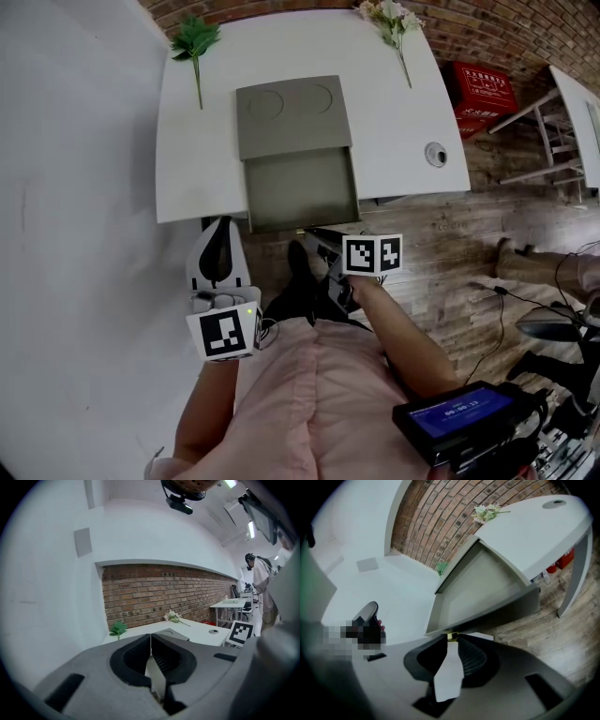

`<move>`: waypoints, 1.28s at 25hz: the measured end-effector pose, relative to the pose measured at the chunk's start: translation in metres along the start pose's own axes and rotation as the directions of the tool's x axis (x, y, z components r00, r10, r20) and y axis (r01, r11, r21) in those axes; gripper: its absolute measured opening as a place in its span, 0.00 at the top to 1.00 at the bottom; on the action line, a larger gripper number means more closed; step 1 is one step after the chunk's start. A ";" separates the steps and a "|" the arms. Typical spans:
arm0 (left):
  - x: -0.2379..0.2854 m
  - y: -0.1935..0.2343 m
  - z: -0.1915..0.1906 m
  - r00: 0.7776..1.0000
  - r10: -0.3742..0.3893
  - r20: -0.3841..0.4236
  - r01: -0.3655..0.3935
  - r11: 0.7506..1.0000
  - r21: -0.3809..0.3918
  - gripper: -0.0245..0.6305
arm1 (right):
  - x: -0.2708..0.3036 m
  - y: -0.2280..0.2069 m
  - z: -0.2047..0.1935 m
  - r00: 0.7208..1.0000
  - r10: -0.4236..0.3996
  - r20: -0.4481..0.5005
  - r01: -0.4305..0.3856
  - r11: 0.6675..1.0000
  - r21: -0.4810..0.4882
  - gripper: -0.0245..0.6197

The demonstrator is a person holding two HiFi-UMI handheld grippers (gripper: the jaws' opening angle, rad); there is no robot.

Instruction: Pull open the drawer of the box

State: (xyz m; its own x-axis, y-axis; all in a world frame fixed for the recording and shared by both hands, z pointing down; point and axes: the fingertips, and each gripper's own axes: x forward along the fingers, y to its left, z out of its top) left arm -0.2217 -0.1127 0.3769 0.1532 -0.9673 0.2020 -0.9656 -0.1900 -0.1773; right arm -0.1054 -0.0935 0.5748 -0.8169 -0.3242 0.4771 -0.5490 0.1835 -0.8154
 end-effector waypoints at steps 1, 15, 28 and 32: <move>0.000 0.000 0.000 1.000 0.002 0.000 -0.002 1.000 0.000 0.94 | 0.000 0.001 0.000 1.000 0.011 0.005 -0.011 1.000 -0.003 0.83; 0.025 -0.002 0.055 0.990 0.027 0.138 -0.024 0.999 -0.026 0.94 | -0.069 0.082 0.034 0.987 0.026 0.156 0.030 0.937 -0.348 0.65; 0.040 0.009 0.181 0.935 0.066 0.347 -0.065 0.998 -0.014 0.94 | -0.145 0.217 0.212 0.756 0.139 0.639 0.454 0.593 -0.666 0.95; 0.041 0.013 0.189 0.930 0.069 0.362 -0.062 0.998 -0.030 0.95 | -0.153 0.219 0.216 0.723 0.137 0.677 0.507 0.560 -0.655 0.95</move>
State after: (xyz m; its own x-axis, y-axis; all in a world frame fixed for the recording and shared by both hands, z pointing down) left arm -0.1884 -0.1865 0.2011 0.1521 -0.9731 -0.1730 -0.9791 -0.1245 -0.1607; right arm -0.0627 -0.2045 0.2520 -0.5461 -0.8377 0.0116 -0.8377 0.5461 -0.0001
